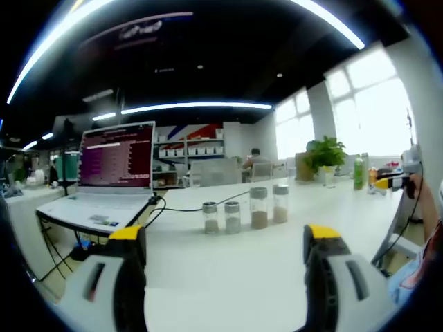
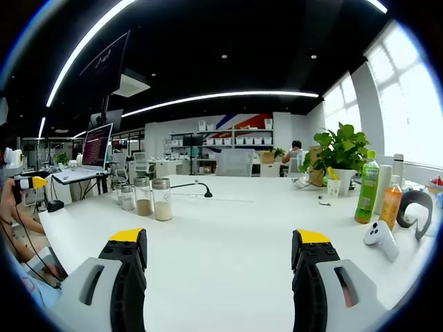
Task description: Rotate the seasoning bottle until the label or dispensing opening points toward the visible target arrow and the bottle remains upright within the marked orientation range
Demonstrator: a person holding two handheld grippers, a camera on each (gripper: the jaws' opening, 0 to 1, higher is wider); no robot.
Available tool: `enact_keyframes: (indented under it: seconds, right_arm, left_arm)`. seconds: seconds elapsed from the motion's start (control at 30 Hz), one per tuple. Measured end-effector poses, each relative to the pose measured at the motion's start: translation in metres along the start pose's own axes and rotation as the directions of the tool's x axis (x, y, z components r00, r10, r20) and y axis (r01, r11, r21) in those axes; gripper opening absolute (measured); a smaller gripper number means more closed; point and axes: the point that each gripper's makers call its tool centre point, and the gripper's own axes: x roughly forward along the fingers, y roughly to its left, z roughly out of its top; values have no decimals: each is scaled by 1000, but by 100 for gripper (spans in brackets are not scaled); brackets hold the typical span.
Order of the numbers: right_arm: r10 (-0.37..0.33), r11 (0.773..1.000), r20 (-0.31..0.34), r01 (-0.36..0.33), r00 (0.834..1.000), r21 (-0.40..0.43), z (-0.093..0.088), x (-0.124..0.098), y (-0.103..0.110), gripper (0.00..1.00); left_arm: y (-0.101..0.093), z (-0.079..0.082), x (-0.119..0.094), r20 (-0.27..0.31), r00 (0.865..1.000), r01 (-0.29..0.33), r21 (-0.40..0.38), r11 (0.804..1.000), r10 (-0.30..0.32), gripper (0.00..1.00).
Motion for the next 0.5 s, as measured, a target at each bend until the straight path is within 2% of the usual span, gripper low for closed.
enact_keyframes:
  seconds: [0.5]
  right_arm:
    - [0, 1000, -7, 0, 1000, 7, -3, 0, 0, 89]
  left_arm:
    - [0, 0, -1, 3, 1000, -1, -9, 1000, 1, 100]
